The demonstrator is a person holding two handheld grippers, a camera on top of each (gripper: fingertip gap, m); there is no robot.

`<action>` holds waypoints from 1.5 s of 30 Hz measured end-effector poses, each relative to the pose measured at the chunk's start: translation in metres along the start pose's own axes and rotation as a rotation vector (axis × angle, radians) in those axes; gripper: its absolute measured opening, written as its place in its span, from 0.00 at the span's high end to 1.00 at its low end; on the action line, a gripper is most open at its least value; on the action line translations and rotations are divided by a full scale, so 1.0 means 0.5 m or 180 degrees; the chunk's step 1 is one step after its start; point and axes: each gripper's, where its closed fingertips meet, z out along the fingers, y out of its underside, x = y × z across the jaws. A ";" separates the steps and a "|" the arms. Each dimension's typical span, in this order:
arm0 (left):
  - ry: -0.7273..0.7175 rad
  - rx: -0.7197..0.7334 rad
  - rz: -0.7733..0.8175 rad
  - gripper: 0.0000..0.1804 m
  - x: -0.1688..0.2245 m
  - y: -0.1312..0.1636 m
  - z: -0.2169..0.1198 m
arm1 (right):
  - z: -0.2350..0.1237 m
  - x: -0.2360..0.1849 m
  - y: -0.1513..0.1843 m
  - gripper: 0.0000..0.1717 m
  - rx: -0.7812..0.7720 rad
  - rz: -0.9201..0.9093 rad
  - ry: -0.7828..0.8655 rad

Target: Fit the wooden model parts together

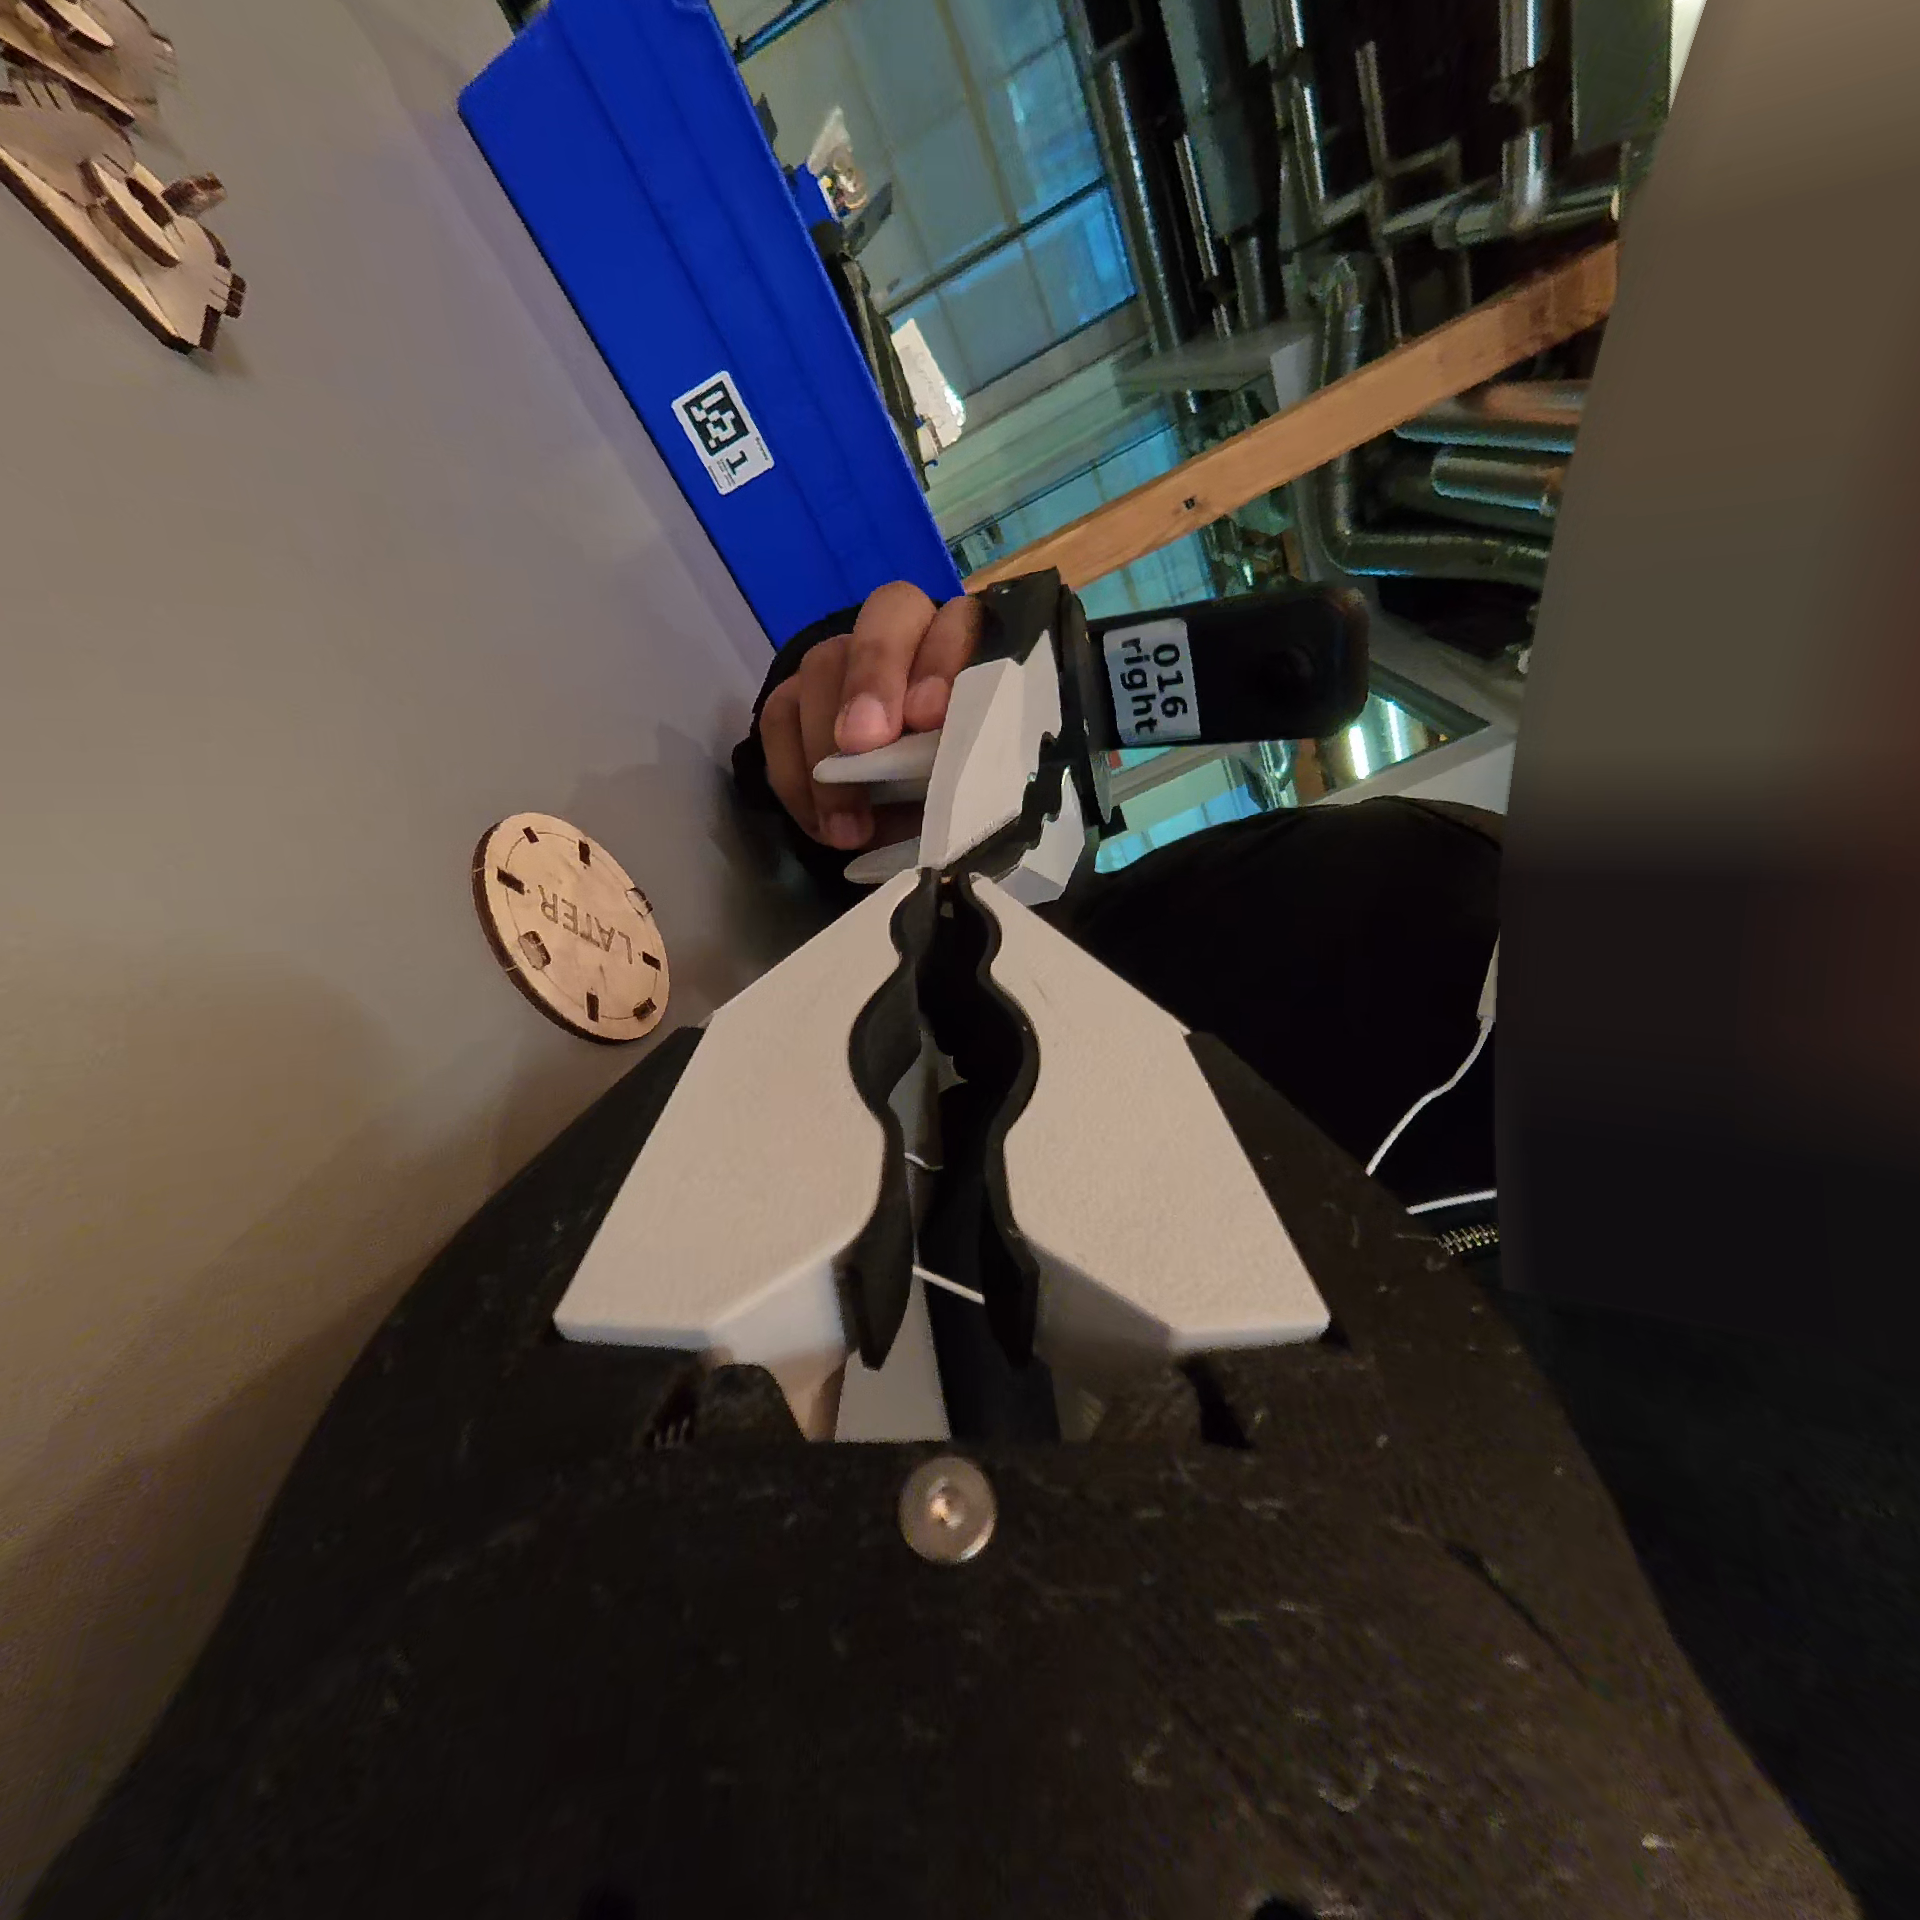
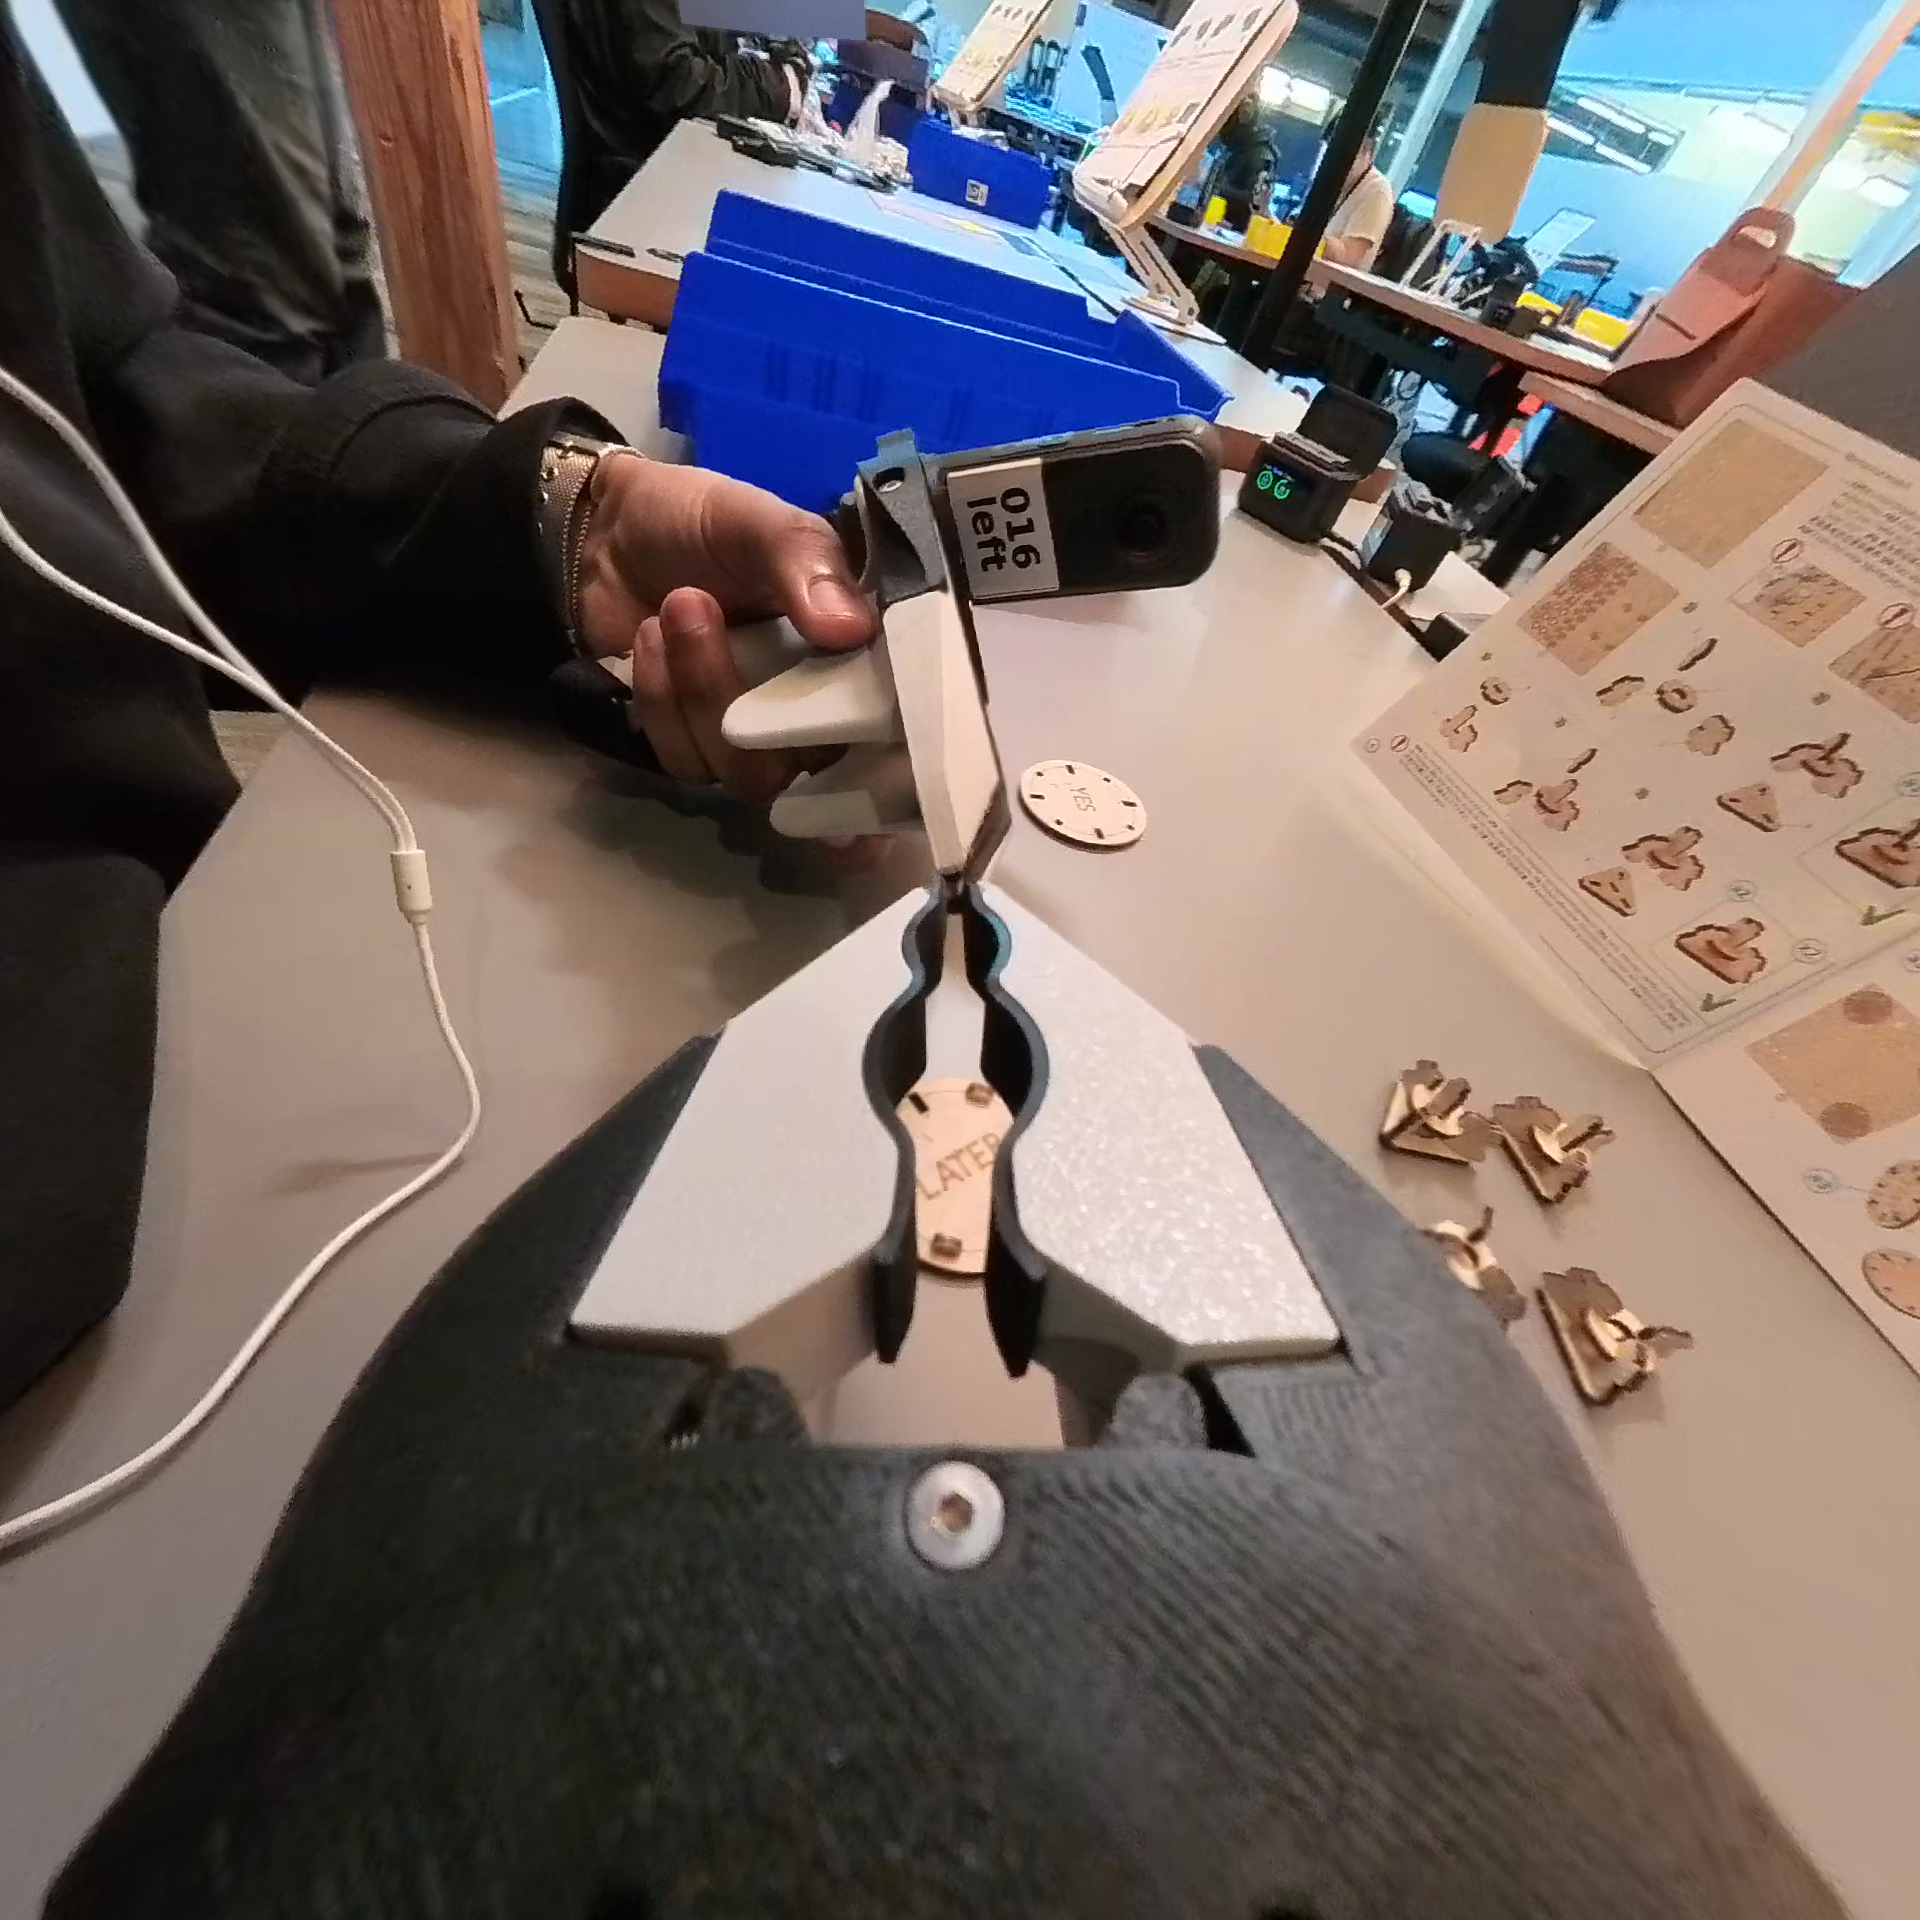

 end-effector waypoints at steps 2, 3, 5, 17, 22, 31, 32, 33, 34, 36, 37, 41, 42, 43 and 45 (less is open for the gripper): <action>0.0005 0.0000 0.0005 1.00 0.001 0.000 0.000 | -0.001 0.001 -0.001 0.99 0.0020 0.0087 -0.0028; 0.0007 0.0009 0.0008 0.99 0.001 -0.001 0.000 | -0.001 0.004 -0.001 0.99 0.0028 0.0148 -0.0026; -0.0006 0.0035 0.0008 0.97 0.000 -0.004 -0.002 | -0.002 0.011 0.000 0.99 0.0044 0.0297 -0.0026; 0.0128 -0.0010 -0.0009 0.89 0.014 0.001 0.004 | -0.003 0.022 -0.020 1.00 0.0370 0.1255 -0.0331; 0.0202 0.0044 0.0007 0.89 0.022 -0.005 0.001 | 0.002 0.016 -0.015 0.99 0.0289 0.1197 -0.0339; 0.0229 0.0207 0.0001 0.94 0.024 -0.022 -0.010 | 0.003 0.020 -0.005 1.00 0.0196 0.1335 -0.0368; 0.0229 0.0228 -0.0009 0.94 0.023 -0.024 -0.011 | 0.003 0.018 -0.004 1.00 0.0184 0.1330 -0.0386; 0.0187 0.0233 -0.0017 0.94 0.018 -0.025 -0.012 | 0.003 0.018 -0.005 1.00 0.0191 0.1323 -0.0385; 0.0135 0.0230 -0.0019 0.94 0.013 -0.025 -0.012 | 0.002 0.019 -0.006 1.00 0.0204 0.1323 -0.0372; 0.0038 0.0191 0.0001 0.94 0.004 -0.021 -0.010 | 0.000 0.022 -0.008 1.00 0.0237 0.1345 -0.0363; 0.0017 0.0162 0.0000 0.93 0.002 -0.017 -0.008 | -0.002 0.022 -0.009 1.00 0.0259 0.1346 -0.0373; 0.0186 0.0116 -0.0104 0.90 0.014 -0.012 -0.002 | -0.004 0.019 -0.018 1.00 0.0345 0.1150 -0.0332; 0.0208 0.0117 -0.0122 0.90 0.016 -0.011 -0.003 | -0.003 0.016 -0.020 1.00 0.0348 0.1053 -0.0308; 0.0208 0.0109 -0.0132 0.89 0.015 -0.011 -0.002 | -0.002 0.012 -0.021 1.00 0.0349 0.0943 -0.0295; 0.0221 0.0072 -0.0142 0.89 0.017 -0.006 0.000 | 0.000 0.004 -0.023 1.00 0.0340 0.0714 -0.0251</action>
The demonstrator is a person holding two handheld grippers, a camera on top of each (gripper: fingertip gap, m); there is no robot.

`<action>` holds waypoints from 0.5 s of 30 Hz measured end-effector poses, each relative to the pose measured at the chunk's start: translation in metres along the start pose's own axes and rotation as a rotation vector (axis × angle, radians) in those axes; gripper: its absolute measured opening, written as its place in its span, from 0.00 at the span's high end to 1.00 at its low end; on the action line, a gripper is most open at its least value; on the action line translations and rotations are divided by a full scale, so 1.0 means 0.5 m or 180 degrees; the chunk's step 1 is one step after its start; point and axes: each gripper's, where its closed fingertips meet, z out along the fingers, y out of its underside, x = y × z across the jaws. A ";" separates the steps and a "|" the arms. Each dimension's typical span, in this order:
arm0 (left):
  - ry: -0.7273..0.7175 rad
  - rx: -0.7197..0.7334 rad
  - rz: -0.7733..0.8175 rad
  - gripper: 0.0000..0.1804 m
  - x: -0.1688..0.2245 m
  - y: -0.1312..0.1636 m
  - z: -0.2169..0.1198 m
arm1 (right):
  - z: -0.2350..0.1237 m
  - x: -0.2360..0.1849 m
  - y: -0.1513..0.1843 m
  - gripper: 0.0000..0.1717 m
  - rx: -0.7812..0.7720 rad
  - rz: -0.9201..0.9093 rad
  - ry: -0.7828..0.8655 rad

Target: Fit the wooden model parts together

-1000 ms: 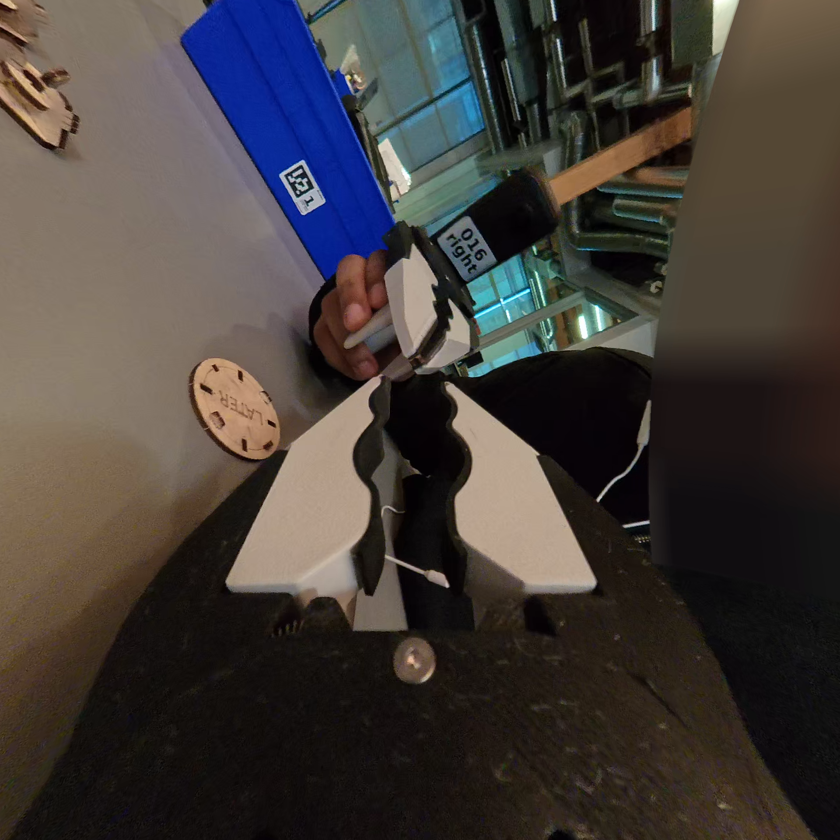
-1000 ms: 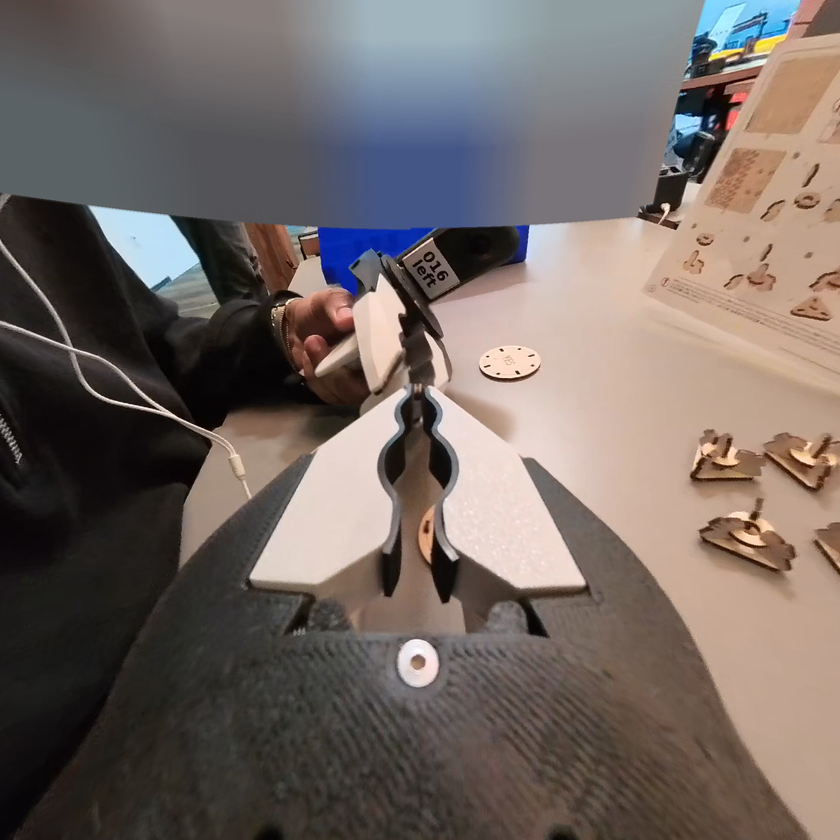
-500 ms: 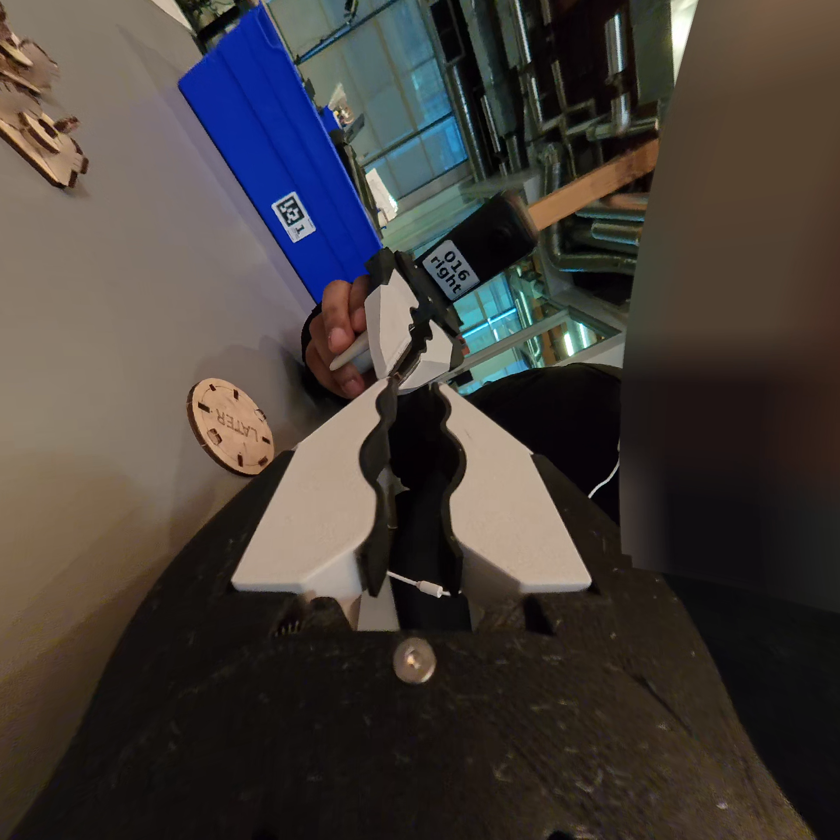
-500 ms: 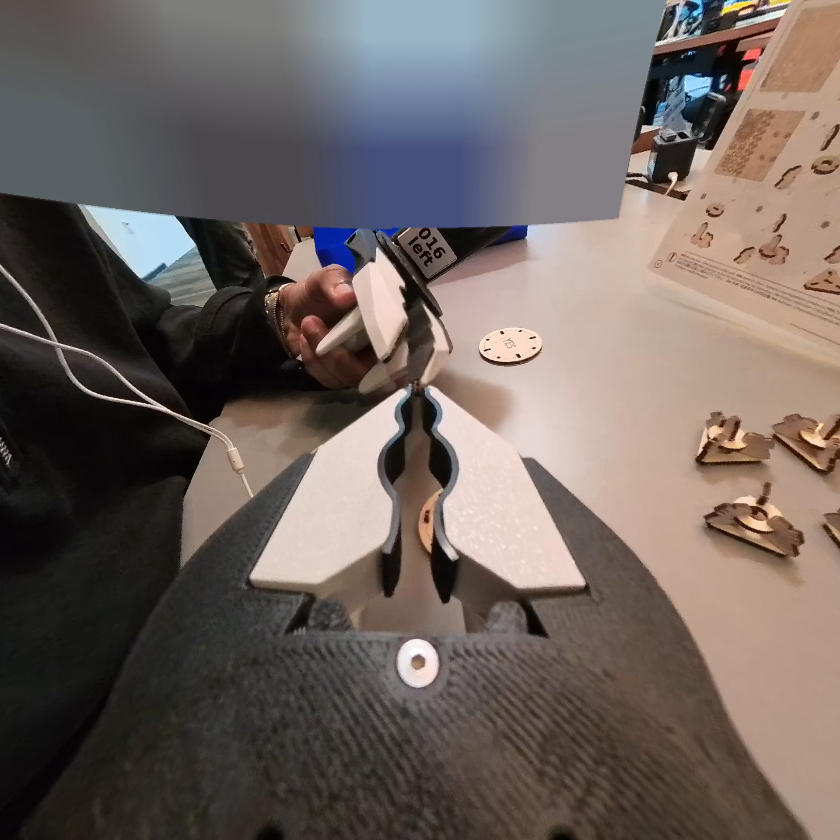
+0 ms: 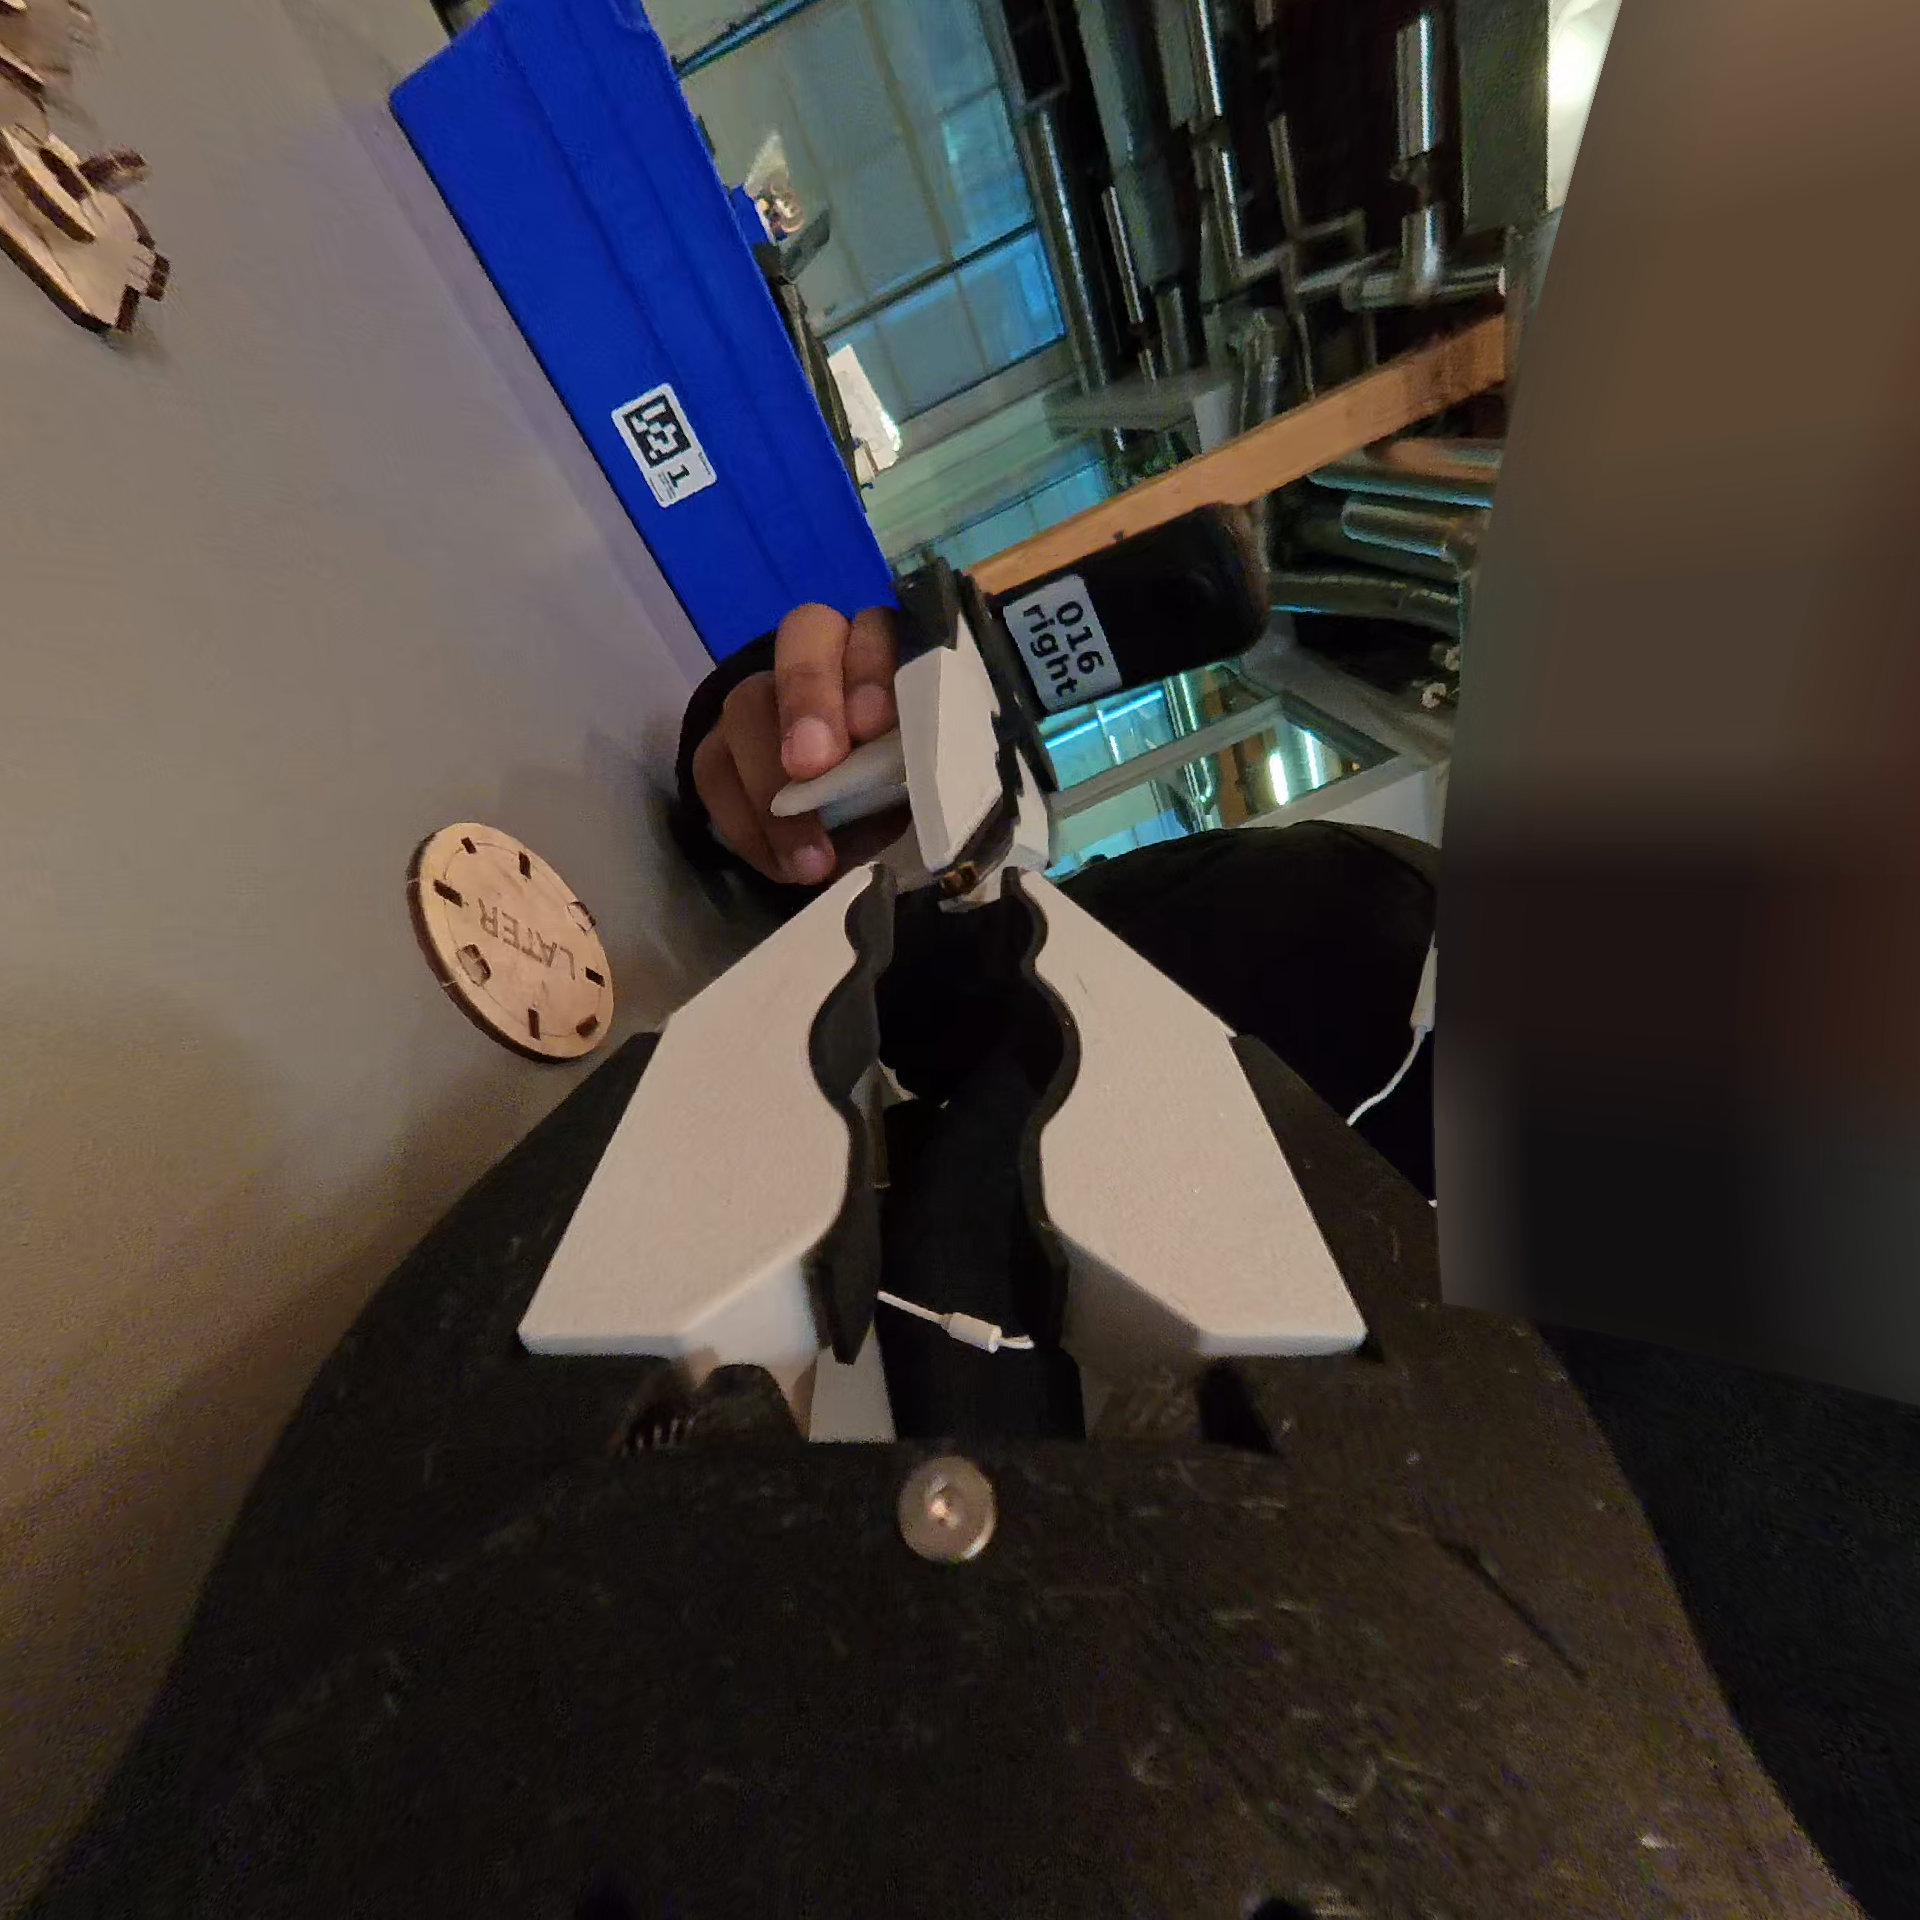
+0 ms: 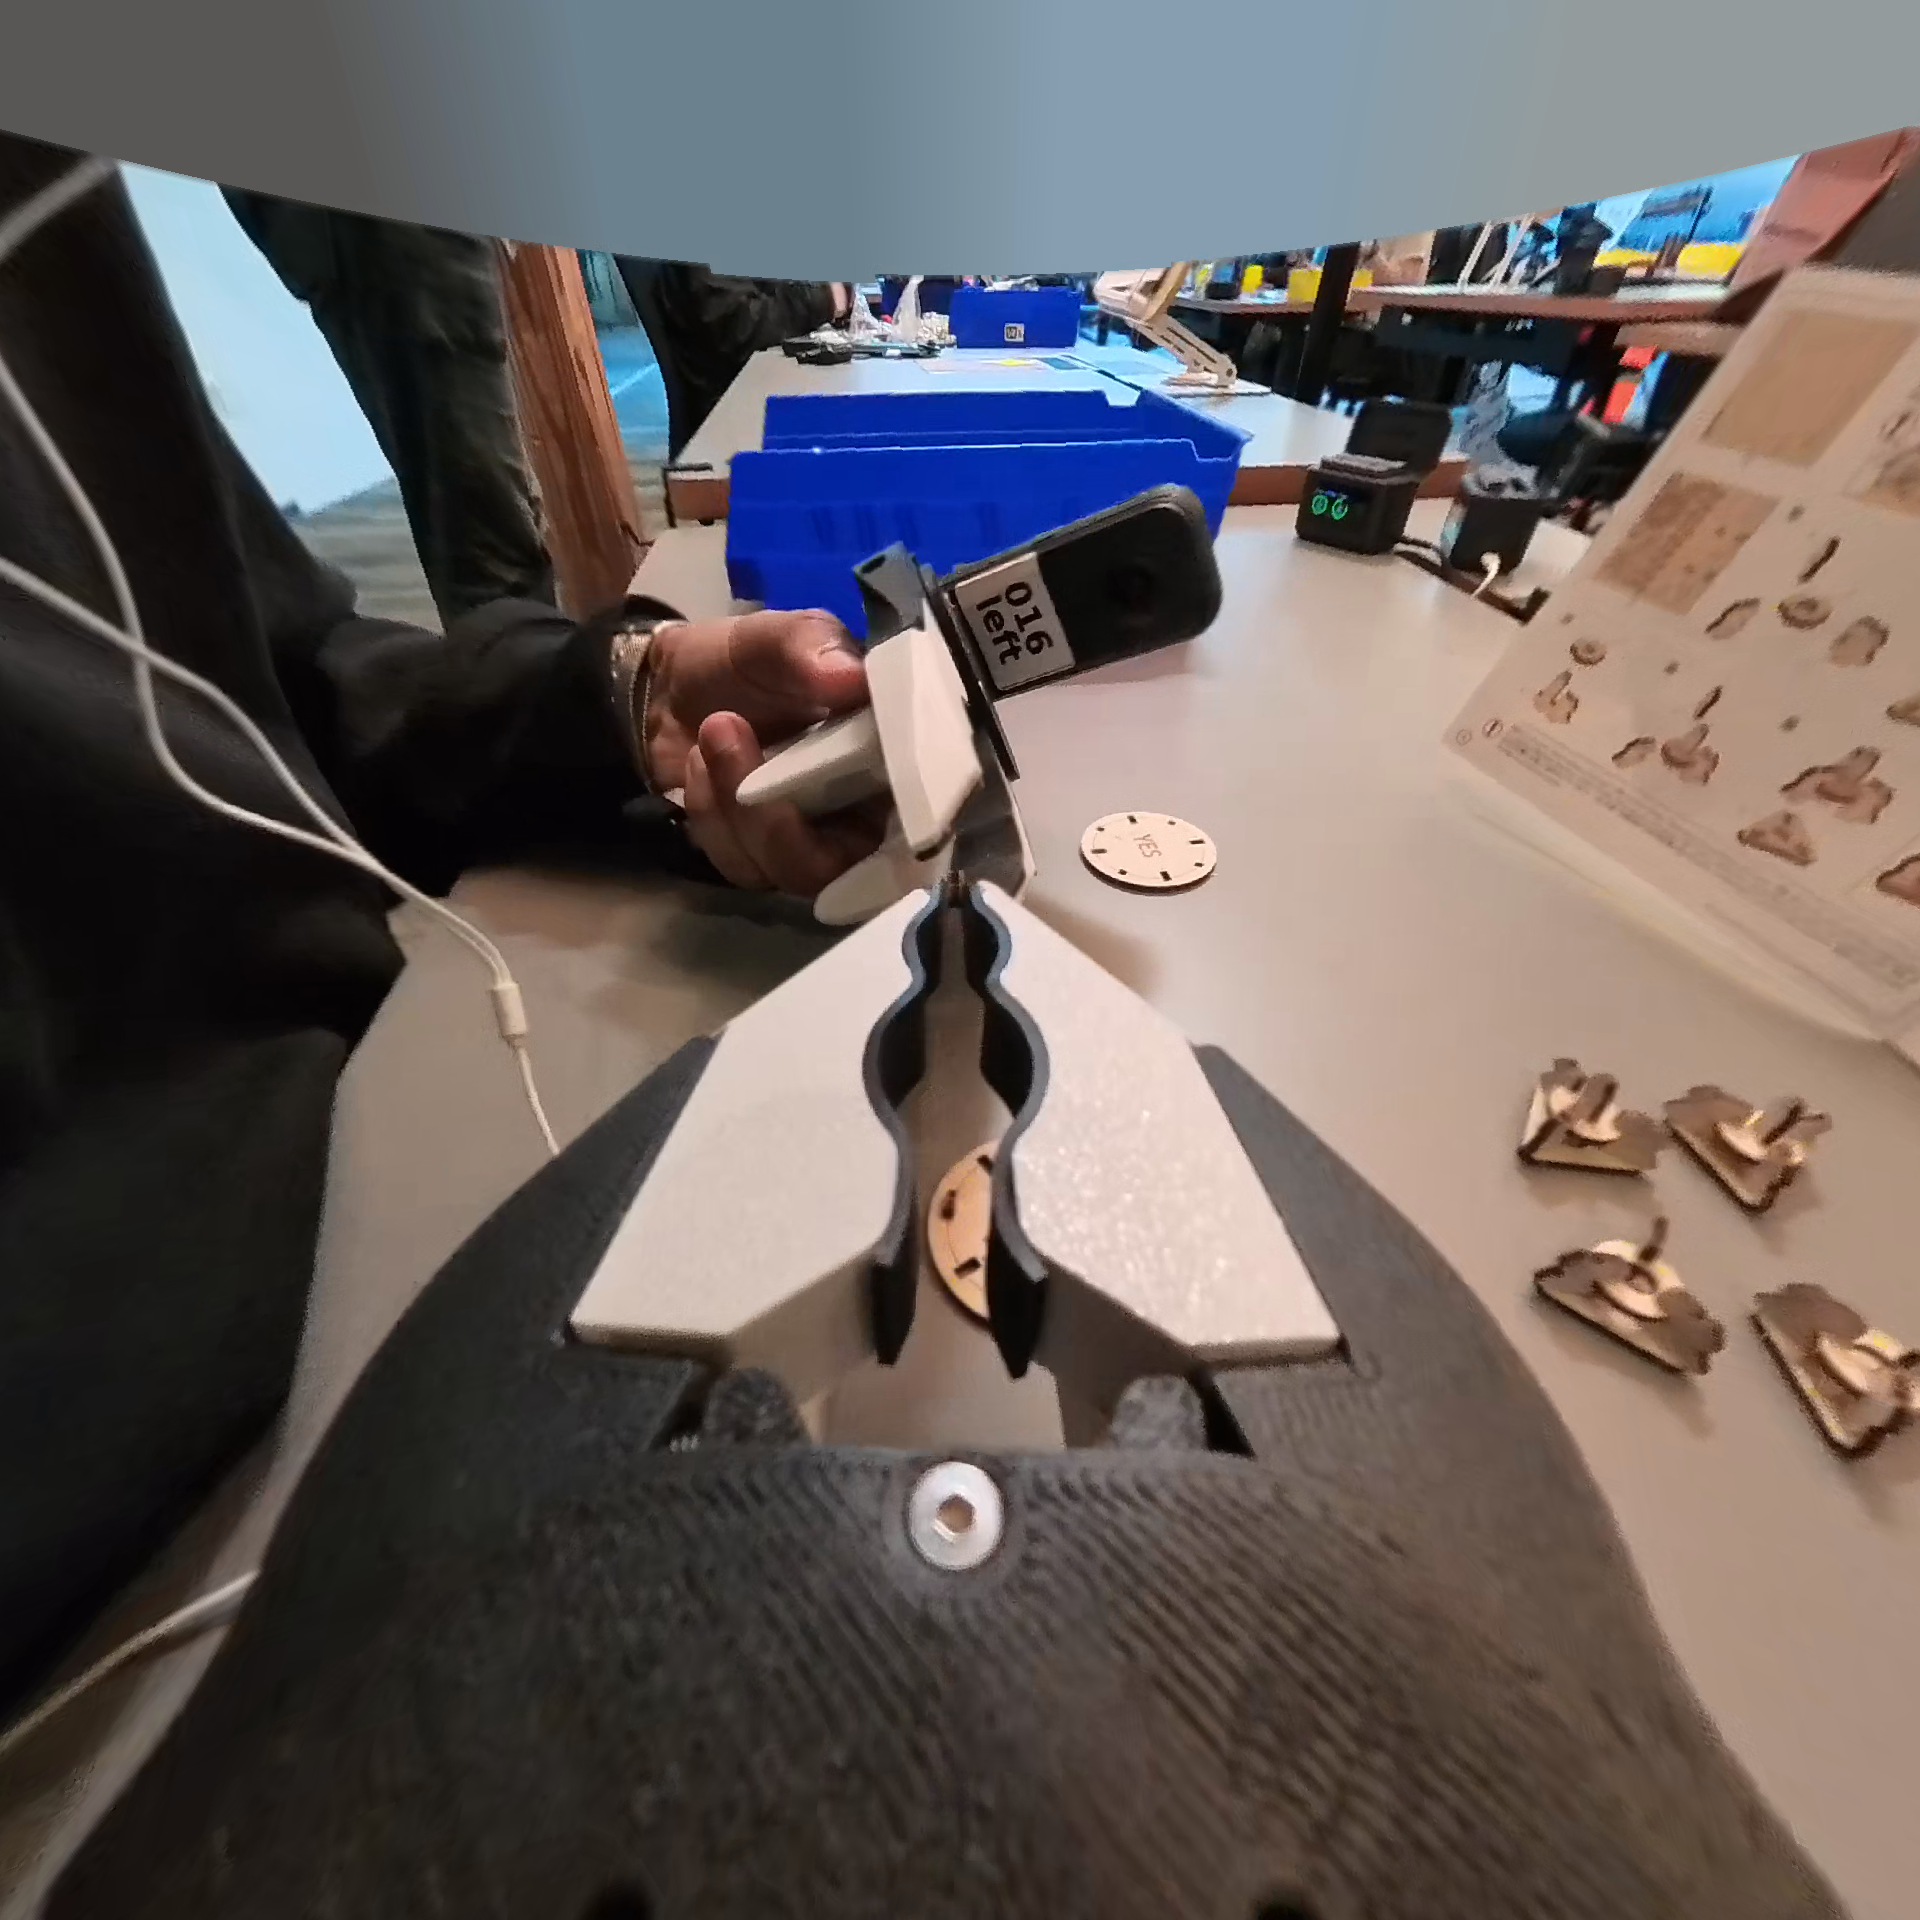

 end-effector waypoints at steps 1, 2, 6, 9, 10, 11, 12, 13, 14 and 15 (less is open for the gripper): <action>0.0035 -0.0027 -0.0003 0.89 0.003 0.003 0.002 | 0.002 -0.003 0.001 0.99 -0.0017 -0.0113 0.0025; 0.0068 -0.0051 -0.0007 0.91 0.007 0.006 0.003 | 0.003 -0.004 0.003 1.00 -0.0037 -0.0217 0.0059; 0.0032 -0.0089 0.0010 0.95 0.003 0.010 0.004 | 0.004 -0.008 0.004 1.00 -0.0055 -0.0520 0.0146; 0.0044 -0.0093 0.0007 0.95 0.004 0.010 0.004 | 0.003 -0.009 0.003 1.00 -0.0066 -0.0608 0.0178; 0.0050 -0.0094 0.0011 0.95 0.005 0.010 0.004 | 0.003 -0.009 0.002 1.00 -0.0061 -0.0629 0.0184; 0.0056 -0.0093 0.0013 0.95 0.006 0.010 0.004 | 0.002 -0.009 0.001 1.00 -0.0057 -0.0646 0.0192; 0.0063 -0.0089 0.0012 0.95 0.006 0.009 0.004 | 0.001 -0.009 0.000 1.00 -0.0052 -0.0663 0.0197; 0.0070 -0.0086 0.0009 0.95 0.007 0.009 0.003 | 0.000 -0.009 0.000 1.00 -0.0048 -0.0680 0.0200; 0.0071 -0.0083 0.0009 0.96 0.007 0.009 0.003 | 0.000 -0.008 -0.001 1.00 -0.0048 -0.0694 0.0205; 0.0066 -0.0082 0.0011 0.96 0.007 0.009 0.003 | 0.000 -0.008 -0.001 1.00 -0.0050 -0.0709 0.0210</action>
